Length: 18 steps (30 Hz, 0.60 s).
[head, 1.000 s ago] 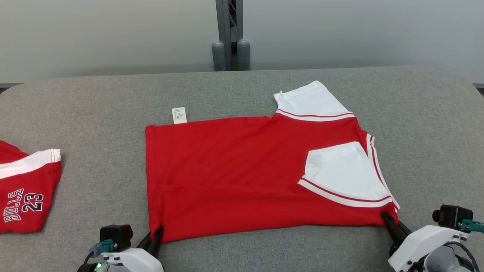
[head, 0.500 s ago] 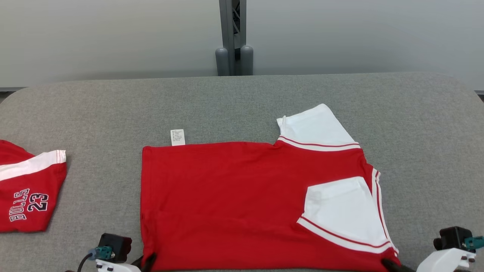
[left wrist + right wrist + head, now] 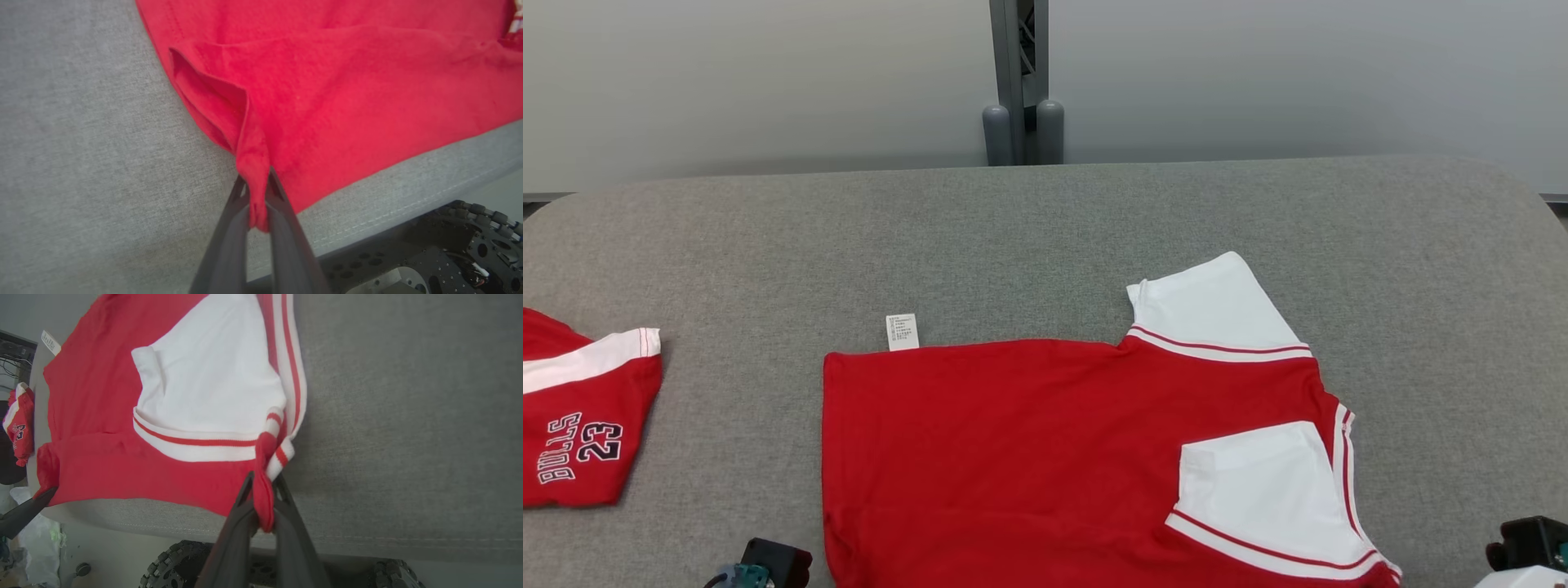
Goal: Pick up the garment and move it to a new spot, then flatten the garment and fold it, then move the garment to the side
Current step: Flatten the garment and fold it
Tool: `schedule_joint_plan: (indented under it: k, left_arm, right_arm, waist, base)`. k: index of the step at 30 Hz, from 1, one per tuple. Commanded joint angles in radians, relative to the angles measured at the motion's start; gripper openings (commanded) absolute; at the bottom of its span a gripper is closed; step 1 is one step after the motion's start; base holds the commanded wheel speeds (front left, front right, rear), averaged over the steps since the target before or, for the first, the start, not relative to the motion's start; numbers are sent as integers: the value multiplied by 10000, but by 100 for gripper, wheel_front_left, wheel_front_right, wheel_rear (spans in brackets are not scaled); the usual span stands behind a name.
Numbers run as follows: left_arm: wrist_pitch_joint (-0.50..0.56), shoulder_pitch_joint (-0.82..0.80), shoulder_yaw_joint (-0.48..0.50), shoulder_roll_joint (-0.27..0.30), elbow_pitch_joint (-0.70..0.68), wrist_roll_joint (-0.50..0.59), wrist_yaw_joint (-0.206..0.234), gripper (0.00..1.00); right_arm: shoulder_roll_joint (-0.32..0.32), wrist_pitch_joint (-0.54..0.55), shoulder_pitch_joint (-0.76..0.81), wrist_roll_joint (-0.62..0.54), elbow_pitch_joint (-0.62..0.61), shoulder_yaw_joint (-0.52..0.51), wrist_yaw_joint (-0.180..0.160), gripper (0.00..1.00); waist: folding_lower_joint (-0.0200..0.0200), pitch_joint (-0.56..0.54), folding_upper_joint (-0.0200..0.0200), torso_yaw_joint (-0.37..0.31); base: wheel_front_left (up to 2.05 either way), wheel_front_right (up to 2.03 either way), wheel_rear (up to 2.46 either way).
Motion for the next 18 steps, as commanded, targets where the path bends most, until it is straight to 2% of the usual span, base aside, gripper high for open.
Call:
schedule_joint_plan:
  k: [1, 9, 12, 13, 15, 18]
  left_arm:
    - [77, 99, 40, 51, -61, -56, 110, 100]
    - [-21, 63, 490, 259, -436, 208, 782, 100]
    - [-378, -229, 840, 357, -650, 531, 1211, 100]
    - [-378, -229, 840, 357, -650, 531, 1211, 100]
    - [-949, -523, 1124, 250, -789, 760, 1530, 100]
    - [-1961, -971, 1315, -100, -864, 886, 1672, 100]
  right_arm:
    - [38, -158, -77, -121, 7, -246, 1, 100]
    - [227, -631, -790, -956, 107, -1477, 1, 100]
    - [251, -1260, -1290, -1154, -53, -1691, 1, 100]
    - [251, -1260, -1290, -1154, -53, -1691, 1, 100]
    - [250, -2048, -1687, -1314, -225, -1719, 1, 100]
    - [50, -3590, -2237, -1453, -379, -1377, 1, 100]
  waist:
    - [0, 0, -1, 8]
    - [0, -60, -1, 49]
    - [0, -86, -1, 55]
    - [0, -86, -1, 55]
    - [0, -84, -1, 44]
    - [0, -61, -1, 9]
  base:
    - [0, 0, 0]
    - [0, 0, 0]
    - [0, 0, 0]
    - [0, 0, 0]
    - [0, 0, 0]
    - [0, 0, 0]
